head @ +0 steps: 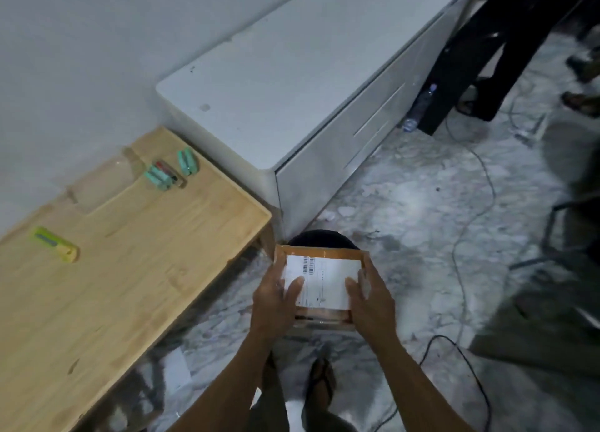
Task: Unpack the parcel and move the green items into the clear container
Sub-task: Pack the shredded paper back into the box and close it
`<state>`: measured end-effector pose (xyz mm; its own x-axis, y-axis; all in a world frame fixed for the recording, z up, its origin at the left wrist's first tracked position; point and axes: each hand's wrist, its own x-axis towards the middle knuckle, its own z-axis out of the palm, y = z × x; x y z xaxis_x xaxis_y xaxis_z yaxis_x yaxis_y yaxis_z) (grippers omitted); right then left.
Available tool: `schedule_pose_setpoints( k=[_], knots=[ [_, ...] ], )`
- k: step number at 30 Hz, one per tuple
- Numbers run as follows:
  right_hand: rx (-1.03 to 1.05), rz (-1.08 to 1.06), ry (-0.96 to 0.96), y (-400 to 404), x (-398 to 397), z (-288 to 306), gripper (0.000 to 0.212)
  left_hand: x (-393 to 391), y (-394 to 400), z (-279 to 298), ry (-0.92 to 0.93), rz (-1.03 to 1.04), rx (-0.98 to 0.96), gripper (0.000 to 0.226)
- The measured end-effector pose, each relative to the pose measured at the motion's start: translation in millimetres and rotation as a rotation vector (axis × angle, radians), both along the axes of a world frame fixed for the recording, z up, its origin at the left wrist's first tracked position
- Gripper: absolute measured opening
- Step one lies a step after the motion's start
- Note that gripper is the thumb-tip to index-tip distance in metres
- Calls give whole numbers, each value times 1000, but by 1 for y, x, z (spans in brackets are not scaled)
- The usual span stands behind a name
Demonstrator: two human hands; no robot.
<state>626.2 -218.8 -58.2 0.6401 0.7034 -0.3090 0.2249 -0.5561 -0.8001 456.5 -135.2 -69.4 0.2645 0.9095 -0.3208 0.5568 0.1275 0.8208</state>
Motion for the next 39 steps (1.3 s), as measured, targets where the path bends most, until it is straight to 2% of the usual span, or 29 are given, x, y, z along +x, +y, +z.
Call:
schedule_pose_setpoints(
  k=[5, 11, 14, 20, 27, 32, 39],
  knots=[
    [-65, -85, 54, 14, 25, -60, 59, 32, 33, -62, 142, -112, -45, 59],
    [-219, -30, 24, 43, 50, -133, 59, 61, 67, -125, 247, -238, -96, 60],
    [-248, -70, 83, 51, 53, -152, 62, 65, 71, -140, 240, -182, -192, 62],
    [-213, -102, 113, 56, 45, -153, 58, 67, 69, -147, 201, -119, -183, 60],
    [-194, -87, 194, 56, 36, -109, 60, 65, 54, -99, 186, -151, -141, 57],
    [-187, -51, 178, 54, 19, -33, 55, 45, 31, -24, 126, -120, -116, 56],
    [-122, 109, 162, 64, -22, 67, 41, 4, 16, 75, 88, 70, -49, 42]
  ],
)
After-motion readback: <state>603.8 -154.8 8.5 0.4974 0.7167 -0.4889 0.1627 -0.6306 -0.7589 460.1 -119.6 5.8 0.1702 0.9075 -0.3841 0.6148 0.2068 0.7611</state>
